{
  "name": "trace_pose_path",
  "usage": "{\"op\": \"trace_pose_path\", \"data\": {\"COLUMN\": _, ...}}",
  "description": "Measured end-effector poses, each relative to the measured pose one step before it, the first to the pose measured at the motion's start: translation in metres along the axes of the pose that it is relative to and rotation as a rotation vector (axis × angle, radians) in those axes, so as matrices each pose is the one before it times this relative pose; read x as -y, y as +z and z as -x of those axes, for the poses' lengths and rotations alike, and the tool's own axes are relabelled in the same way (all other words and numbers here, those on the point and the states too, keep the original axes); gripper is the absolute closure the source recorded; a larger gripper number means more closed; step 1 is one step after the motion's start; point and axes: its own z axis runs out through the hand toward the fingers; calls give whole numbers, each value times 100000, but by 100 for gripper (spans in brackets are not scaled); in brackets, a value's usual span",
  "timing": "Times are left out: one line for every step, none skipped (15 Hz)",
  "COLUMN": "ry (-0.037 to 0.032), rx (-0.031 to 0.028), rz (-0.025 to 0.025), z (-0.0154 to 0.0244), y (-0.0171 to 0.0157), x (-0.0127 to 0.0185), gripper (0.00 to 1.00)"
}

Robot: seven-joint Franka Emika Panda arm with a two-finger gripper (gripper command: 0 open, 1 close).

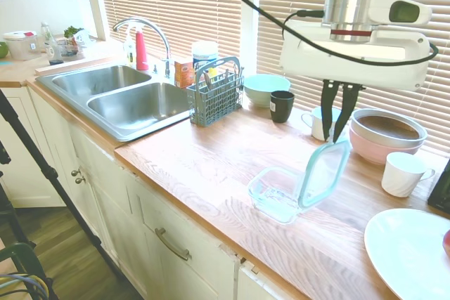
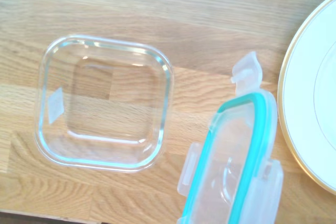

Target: Cover the lid of the food container

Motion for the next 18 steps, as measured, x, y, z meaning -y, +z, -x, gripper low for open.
{"op": "trace_pose_path", "data": {"ry": -1207, "rx": 54, "rz": 835, "z": 86, "y": 197, "x": 484, "gripper": 100}}
{"op": "trace_pose_path", "data": {"ry": -1145, "rx": 59, "rz": 613, "z": 95, "y": 160, "x": 558, "gripper": 100}}
{"op": "trace_pose_path", "data": {"ry": -1034, "rx": -344, "rz": 505, "z": 42, "y": 91, "x": 507, "gripper": 100}}
{"op": "trace_pose_path", "data": {"ry": -947, "rx": -356, "rz": 595, "z": 6, "y": 127, "x": 454, "gripper": 100}}
{"op": "trace_pose_path", "data": {"ry": -694, "rx": -203, "rz": 661, "z": -19, "y": 53, "x": 324, "gripper": 100}}
{"op": "trace_pose_path", "data": {"ry": -522, "rx": -413, "rz": 692, "z": -48, "y": 22, "x": 223, "gripper": 100}}
{"op": "trace_pose_path", "data": {"ry": -363, "rx": -557, "rz": 487, "z": -59, "y": 6, "x": 135, "gripper": 100}}
{"op": "trace_pose_path", "data": {"ry": -453, "rx": -709, "rz": 716, "z": -64, "y": -21, "x": 45, "gripper": 100}}
{"op": "trace_pose_path", "data": {"ry": -516, "rx": -596, "rz": 1067, "z": -53, "y": -32, "x": 44, "gripper": 100}}
{"op": "trace_pose_path", "data": {"ry": -424, "rx": -421, "rz": 835, "z": -20, "y": -51, "x": 83, "gripper": 100}}
{"op": "trace_pose_path", "data": {"ry": -518, "rx": -335, "rz": 656, "z": 5, "y": -64, "x": 181, "gripper": 100}}
{"op": "trace_pose_path", "data": {"ry": -658, "rx": -380, "rz": 406, "z": 17, "y": -95, "x": 309, "gripper": 100}}
{"op": "trace_pose_path", "data": {"ry": -711, "rx": -426, "rz": 577, "z": 11, "y": -94, "x": 308, "gripper": 100}}
{"op": "trace_pose_path", "data": {"ry": -824, "rx": -351, "rz": 821, "z": 22, "y": -89, "x": 348, "gripper": 100}}
{"op": "trace_pose_path", "data": {"ry": -698, "rx": -226, "rz": 763, "z": 11, "y": -45, "x": 297, "gripper": 100}}
{"op": "trace_pose_path", "data": {"ry": -542, "rx": -142, "rz": 508, "z": 1, "y": -18, "x": 251, "gripper": 100}}
{"op": "trace_pose_path", "data": {"ry": -415, "rx": -29, "rz": 362, "z": -7, "y": 19, "x": 207, "gripper": 100}}
{"op": "trace_pose_path", "data": {"ry": -348, "rx": -33, "rz": 387, "z": -23, "y": 42, "x": 165, "gripper": 100}}
